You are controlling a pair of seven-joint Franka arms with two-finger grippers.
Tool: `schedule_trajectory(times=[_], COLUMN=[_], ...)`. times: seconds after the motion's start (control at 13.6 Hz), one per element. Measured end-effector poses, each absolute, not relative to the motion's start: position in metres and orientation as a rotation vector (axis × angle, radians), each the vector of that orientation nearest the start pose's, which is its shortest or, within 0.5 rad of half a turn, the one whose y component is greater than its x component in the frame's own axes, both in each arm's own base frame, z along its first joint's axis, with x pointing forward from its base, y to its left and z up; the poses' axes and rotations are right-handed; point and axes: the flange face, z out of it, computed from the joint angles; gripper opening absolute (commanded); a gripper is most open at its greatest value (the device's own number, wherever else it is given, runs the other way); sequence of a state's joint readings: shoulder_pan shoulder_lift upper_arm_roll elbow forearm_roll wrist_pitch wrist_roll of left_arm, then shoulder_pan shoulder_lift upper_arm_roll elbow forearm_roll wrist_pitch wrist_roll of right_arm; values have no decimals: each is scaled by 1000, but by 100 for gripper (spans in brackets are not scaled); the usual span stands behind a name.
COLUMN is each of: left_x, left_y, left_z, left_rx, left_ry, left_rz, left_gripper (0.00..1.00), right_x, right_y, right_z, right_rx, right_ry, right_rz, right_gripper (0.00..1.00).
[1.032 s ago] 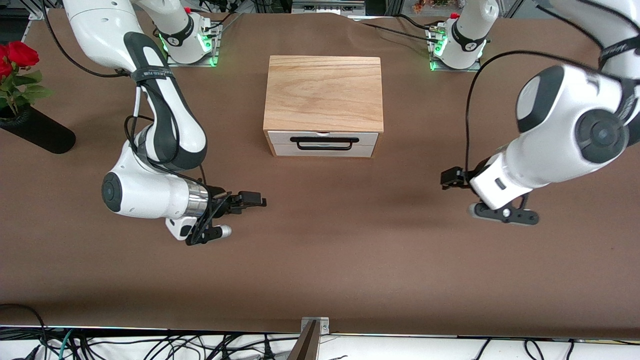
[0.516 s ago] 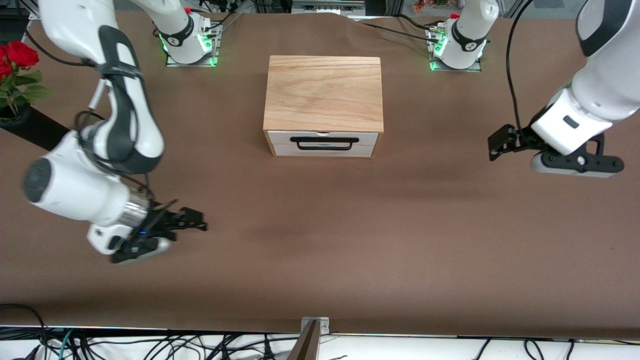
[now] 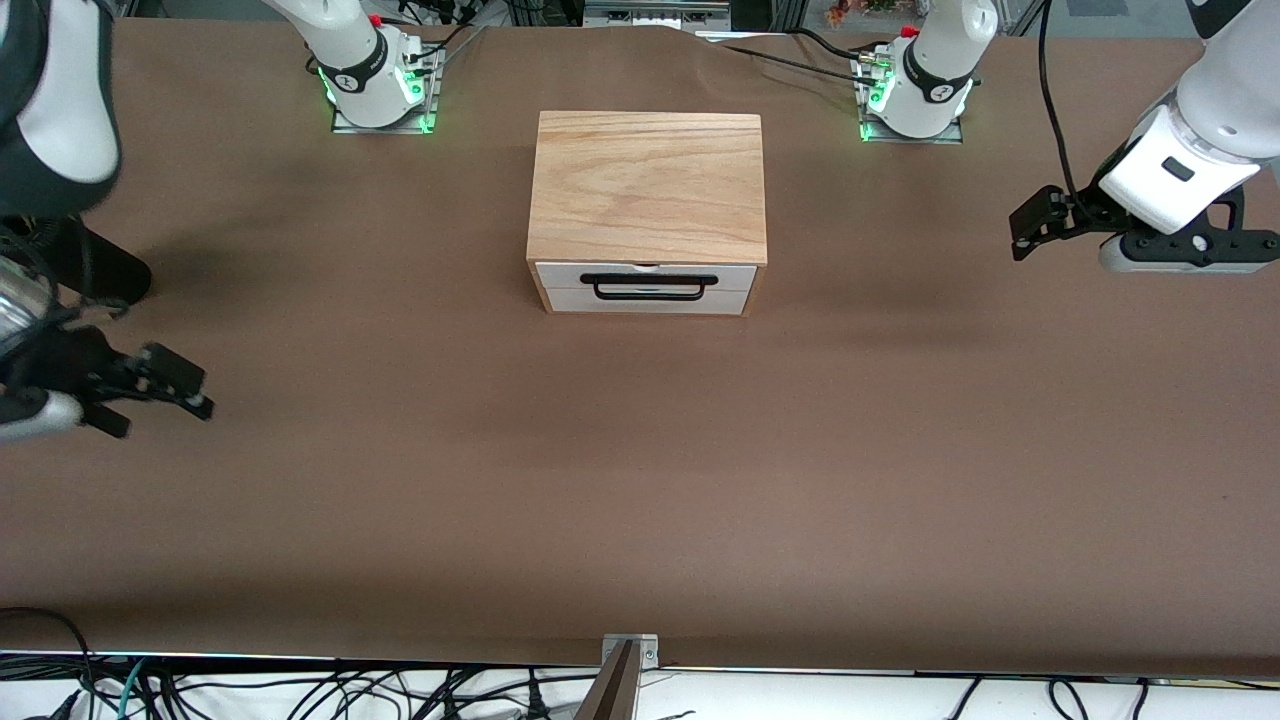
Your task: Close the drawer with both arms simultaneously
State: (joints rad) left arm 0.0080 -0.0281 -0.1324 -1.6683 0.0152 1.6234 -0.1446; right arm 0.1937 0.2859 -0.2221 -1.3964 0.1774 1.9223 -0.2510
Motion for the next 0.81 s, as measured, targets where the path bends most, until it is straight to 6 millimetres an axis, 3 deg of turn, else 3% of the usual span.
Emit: schedule_trajectory(times=[0.37,0.59,0.81], left_x=[543,547,548], left_y=[-60,-59,-59], left_z=[590,588,589], left_rx=[-3114,-3114,-3115], left_ry=[-51,-52,-52], left_rz=[102,118,116], left_gripper=[100,100,100], right_x=[613,598,597], right_y=[15,13,18], right_z=[603,597,587], right_rx=[-3076,-3097,-3121], right_ry=[-103,-87,-110], right_rz=[-246,-209,-175], right_gripper=[100,100,100])
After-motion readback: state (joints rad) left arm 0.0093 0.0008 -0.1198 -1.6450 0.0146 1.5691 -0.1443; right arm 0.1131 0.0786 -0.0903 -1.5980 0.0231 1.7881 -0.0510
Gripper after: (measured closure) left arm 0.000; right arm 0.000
